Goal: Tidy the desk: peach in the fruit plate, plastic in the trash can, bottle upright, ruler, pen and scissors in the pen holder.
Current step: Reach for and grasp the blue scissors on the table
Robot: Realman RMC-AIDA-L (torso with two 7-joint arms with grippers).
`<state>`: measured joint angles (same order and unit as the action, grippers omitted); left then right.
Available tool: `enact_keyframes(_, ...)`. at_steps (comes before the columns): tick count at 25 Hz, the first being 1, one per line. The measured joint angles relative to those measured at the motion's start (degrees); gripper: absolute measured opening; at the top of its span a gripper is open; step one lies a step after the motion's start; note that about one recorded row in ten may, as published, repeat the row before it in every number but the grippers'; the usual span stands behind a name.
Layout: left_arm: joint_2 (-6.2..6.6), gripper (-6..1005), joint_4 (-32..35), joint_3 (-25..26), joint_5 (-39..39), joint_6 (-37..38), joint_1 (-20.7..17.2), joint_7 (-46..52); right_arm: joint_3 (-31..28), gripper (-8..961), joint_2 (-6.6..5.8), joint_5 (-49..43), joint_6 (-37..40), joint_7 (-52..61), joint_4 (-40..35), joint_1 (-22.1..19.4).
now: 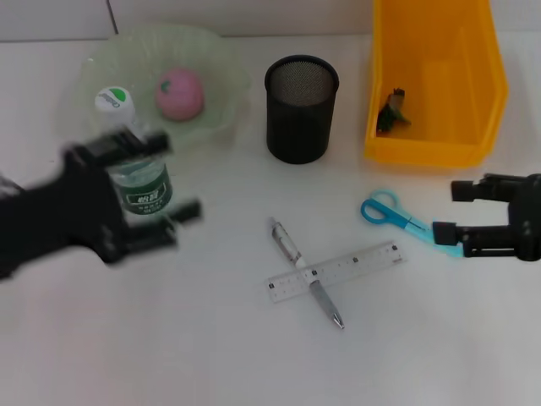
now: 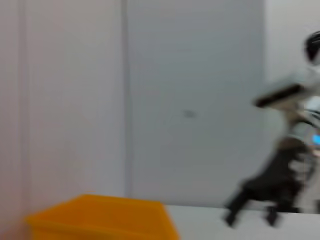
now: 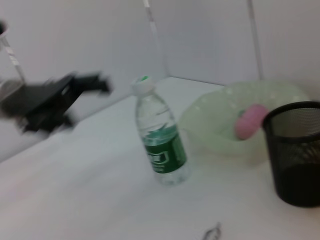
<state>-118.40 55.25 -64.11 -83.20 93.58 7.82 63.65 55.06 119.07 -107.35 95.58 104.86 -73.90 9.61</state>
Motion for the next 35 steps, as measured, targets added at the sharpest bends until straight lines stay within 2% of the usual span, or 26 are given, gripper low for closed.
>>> enact_keyframes(2,0.03,790,-5.3,-5.2,-1.2,0.0,1.9,-0.9,0.3,817,-0.42,-6.3,1.7,11.1,-8.0,1.8)
enact_keyframes(4,-0.01,786,-7.6,-6.0,-2.4,-0.4,3.0,-1.0,0.7,817,-0.65,-14.8,4.8,22.5,-14.1,5.2)
enact_keyframes(5,-0.03,786,-8.8,-6.1,-3.0,-0.6,3.7,-1.1,1.0,817,-0.57,-20.2,6.9,28.3,-16.8,8.1)
enact_keyframes(6,-0.08,786,-11.1,-6.2,-4.2,-0.7,5.1,-1.4,2.5,817,-0.06,-29.9,10.8,38.0,-19.8,13.5)
enact_keyframes(7,-0.02,786,-15.7,-6.0,-5.4,-0.9,7.9,-2.5,4.3,817,0.15,-34.5,12.0,42.5,-20.2,16.4)
enact_keyframes(8,-0.02,787,-15.7,-6.0,-5.4,-0.9,7.9,-2.5,4.3,817,0.15,-34.5,12.0,42.5,-20.2,16.4)
enact_keyframes(11,0.04,787,-21.1,-5.7,-5.9,-1.1,10.7,-5.2,11.8,817,0.27,-43.0,10.9,51.2,-18.0,21.8)
enact_keyframes(12,0.00,787,-22.2,-5.6,-5.9,-1.8,11.0,-6.6,17.4,817,0.28,-46.3,8.2,52.4,-15.7,23.8)
enact_keyframes(13,0.00,787,-22.2,-5.6,-5.9,-1.8,11.0,-6.6,17.4,817,0.28,-46.3,8.2,52.4,-15.7,23.8)
enact_keyframes(15,-0.04,786,-22.3,-5.6,-5.9,-2.2,10.9,-6.9,22.2,817,0.26,-48.4,5.1,51.1,-13.2,24.9)
enact_keyframes(17,-0.06,786,-22.4,-5.8,-5.9,-3.3,10.5,-7.4,26.2,816,0.21,-51.3,0.4,43.7,-10.0,25.9)
enact_keyframes(22,0.07,785,-22.5,-4.2,-5.6,-3.2,9.4,-7.5,26.6,814,0.37,-51.7,-1.9,35.6,-7.6,25.9)
enact_keyframes(26,-0.01,784,-22.5,-4.2,-5.6,-3.4,9.3,-7.5,26.4,811,0.38,-51.7,-2.3,36.4,-5.1,26.8)
enact_keyframes(31,-0.12,784,-22.6,-4.3,-5.5,-3.7,9.3,-7.5,26.3,808,0.25,-51.8,-3.3,42.6,-0.1,29.8)
enact_keyframes(35,-0.06,783,-22.6,-4.3,-5.5,-3.7,9.4,-7.5,26.6,805,0.34,-51.9,-4.6,43.1,1.1,29.9)
